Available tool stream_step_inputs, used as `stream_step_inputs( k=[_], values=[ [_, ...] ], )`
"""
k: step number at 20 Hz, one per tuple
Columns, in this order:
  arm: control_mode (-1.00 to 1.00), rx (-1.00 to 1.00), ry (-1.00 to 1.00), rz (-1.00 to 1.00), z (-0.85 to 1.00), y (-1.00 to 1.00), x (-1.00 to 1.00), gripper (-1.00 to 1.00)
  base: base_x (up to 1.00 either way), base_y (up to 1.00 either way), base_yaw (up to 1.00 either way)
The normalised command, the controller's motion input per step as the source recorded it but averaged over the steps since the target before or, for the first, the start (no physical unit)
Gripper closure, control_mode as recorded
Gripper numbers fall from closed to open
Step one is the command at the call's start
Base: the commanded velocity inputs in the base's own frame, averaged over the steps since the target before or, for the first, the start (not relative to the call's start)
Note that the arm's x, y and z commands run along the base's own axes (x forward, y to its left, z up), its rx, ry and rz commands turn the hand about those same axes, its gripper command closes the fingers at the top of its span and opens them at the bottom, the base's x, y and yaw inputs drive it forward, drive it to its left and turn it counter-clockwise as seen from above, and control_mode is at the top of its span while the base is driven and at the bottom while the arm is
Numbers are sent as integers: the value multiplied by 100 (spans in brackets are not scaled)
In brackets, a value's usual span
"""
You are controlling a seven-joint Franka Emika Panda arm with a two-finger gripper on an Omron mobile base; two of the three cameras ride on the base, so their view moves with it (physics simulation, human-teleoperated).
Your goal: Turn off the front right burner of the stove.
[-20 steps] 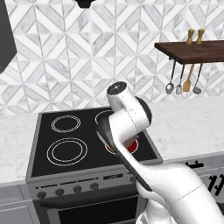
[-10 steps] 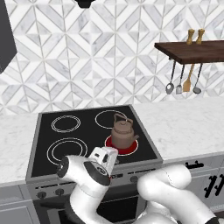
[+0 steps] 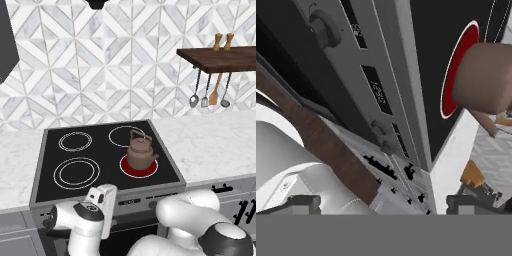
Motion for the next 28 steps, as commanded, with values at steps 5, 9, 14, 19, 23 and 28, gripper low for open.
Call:
stream_step_inputs(
  k=[5,9,14,19,23,28],
  values=[
    [-100,3,-6,1,-62,7,32,-100,0,0,0],
    [-100,17,0,6,-75,0,35,-100,0,0,0],
    [-100,25,0,15,-51,0,34,-100,0,0,0],
    [-100,10,-3,16,-27,0,36,-100,0,0,0],
    [-100,0,-5,9,-36,0,14,-100,0,0,0],
    [-100,0,-2,1,-31,34,0,-100,0,0,0]
  ],
)
